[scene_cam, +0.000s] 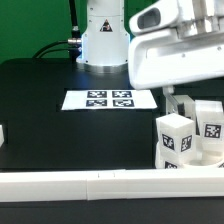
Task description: Assemble stool
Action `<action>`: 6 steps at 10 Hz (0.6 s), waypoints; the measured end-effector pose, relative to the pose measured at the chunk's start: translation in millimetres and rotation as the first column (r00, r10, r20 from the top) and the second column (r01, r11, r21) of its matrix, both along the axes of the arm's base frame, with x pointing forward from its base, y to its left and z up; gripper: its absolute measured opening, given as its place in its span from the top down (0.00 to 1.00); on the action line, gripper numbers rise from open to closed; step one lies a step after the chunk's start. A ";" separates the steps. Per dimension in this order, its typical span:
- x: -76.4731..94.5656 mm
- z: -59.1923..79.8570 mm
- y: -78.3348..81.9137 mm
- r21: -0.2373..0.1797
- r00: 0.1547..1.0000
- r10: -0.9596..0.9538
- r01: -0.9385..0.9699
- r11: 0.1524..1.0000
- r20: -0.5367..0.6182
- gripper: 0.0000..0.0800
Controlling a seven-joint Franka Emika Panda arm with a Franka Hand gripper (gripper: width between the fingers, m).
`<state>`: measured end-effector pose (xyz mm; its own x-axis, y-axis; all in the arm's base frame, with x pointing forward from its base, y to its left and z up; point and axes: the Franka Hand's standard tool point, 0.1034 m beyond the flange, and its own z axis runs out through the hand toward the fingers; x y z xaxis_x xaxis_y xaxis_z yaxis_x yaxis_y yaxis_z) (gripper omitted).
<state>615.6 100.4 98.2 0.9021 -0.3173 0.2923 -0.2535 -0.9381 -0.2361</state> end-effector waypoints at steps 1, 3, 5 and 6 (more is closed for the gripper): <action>-1.9 6.1 -2.6 0.024 0.997 0.011 -0.009 1.000 -0.076 0.19; 0.2 14.0 5.7 0.075 0.964 0.073 -0.055 0.996 -0.257 0.19; -7.8 -0.9 8.7 0.088 0.909 0.254 -0.238 0.967 -0.331 0.19; -13.0 0.6 8.5 0.126 0.877 0.256 -0.224 0.966 -0.407 0.19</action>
Offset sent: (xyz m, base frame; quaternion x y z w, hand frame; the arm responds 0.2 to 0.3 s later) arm -0.0087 0.0417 -0.0281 -0.0064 -0.2126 -0.0714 0.9745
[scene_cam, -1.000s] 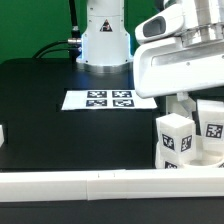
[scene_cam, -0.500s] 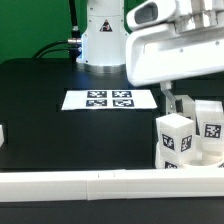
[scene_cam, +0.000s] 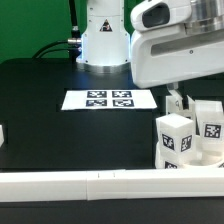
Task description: Assemble stool
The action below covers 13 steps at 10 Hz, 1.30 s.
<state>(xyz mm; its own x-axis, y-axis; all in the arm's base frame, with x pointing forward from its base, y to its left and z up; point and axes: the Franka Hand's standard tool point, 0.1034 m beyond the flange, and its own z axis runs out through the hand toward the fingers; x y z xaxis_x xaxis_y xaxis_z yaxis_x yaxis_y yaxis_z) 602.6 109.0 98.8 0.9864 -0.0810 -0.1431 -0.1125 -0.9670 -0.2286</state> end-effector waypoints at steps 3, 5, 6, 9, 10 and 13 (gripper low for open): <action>11.5 5.4 -2.0 -0.056 0.989 0.138 -0.135 0.989 0.044 0.19; 15.8 11.8 -0.8 -0.097 0.956 0.285 -0.278 0.956 0.073 0.19; 18.8 13.6 1.3 -0.138 0.896 0.433 -0.419 0.897 0.095 0.19; 19.0 11.5 -0.4 -0.137 0.782 0.612 -0.598 0.790 0.118 0.19; 17.2 5.4 4.5 -0.152 0.703 0.702 -0.686 0.711 0.112 0.19; 18.3 -8.5 -1.3 -0.169 0.387 0.911 -0.898 0.407 0.138 0.19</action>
Offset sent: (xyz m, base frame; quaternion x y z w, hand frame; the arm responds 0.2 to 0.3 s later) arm 0.0083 -0.0022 0.0232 -0.1036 0.0396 -0.2471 0.9626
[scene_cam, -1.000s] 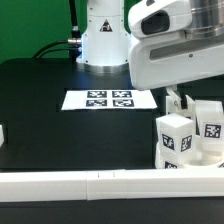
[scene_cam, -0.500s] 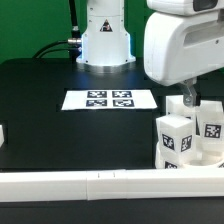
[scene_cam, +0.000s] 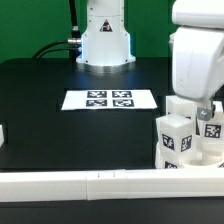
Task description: Assemble stool
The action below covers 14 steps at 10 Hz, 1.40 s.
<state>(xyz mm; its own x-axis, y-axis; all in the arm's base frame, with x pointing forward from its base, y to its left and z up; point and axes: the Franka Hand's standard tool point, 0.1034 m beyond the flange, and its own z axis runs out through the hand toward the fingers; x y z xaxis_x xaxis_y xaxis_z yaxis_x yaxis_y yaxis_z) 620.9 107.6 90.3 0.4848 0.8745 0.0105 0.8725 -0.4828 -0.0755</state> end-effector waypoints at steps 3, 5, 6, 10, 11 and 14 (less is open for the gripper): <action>3.1 -9.1 -0.3 -0.002 0.991 0.134 -0.134 0.991 0.021 0.19; 2.9 -9.4 -0.8 -0.004 0.996 0.087 -0.086 0.996 0.018 0.35; 2.9 -9.6 -1.4 -0.004 0.996 0.086 -0.086 0.996 0.017 0.53; 1.6 -10.2 -1.8 0.002 0.955 -0.295 0.295 0.956 0.040 0.58; 1.5 -10.4 -1.5 0.004 0.896 -0.442 0.442 0.897 0.028 0.58; 1.8 -10.6 3.3 0.003 0.574 -0.818 0.819 0.574 -0.025 0.58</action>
Offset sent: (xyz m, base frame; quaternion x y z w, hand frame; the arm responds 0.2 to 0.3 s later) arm 0.0000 0.0000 0.0000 0.0000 0.0000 0.0000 1.0000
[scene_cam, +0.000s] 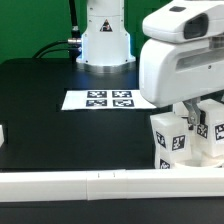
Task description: Assemble stool
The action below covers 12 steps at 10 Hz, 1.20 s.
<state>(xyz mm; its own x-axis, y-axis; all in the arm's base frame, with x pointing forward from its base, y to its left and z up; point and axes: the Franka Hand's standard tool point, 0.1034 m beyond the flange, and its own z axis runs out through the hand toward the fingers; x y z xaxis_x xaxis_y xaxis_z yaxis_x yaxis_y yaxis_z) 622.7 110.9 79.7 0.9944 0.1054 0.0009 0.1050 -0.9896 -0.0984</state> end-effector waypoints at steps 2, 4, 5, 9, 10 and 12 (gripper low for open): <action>-0.2 0.1 1.3 0.004 0.989 -0.147 0.147 0.989 -0.016 0.58; -0.2 0.1 2.2 0.001 0.969 -0.247 0.247 0.969 -0.026 0.58; 0.2 0.0 5.0 0.009 0.895 -0.444 0.444 0.896 -0.042 0.58; -0.1 -2.5 13.5 0.025 0.505 -0.860 0.863 0.504 -0.072 0.58; 0.2 -2.3 14.3 0.021 0.455 -0.887 0.891 0.454 -0.080 0.58; 0.1 -2.5 14.5 0.021 0.459 -0.885 0.888 0.459 -0.080 0.58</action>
Offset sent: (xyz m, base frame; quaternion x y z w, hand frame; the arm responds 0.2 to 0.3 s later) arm 0.0000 0.0000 0.0000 0.0000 0.0000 0.1296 0.9916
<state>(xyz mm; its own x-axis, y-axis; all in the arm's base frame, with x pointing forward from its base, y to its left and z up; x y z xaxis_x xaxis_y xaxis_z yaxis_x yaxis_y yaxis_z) 622.9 125.4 77.2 0.5503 -0.8315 -0.0765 -0.8325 -0.5392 -0.1276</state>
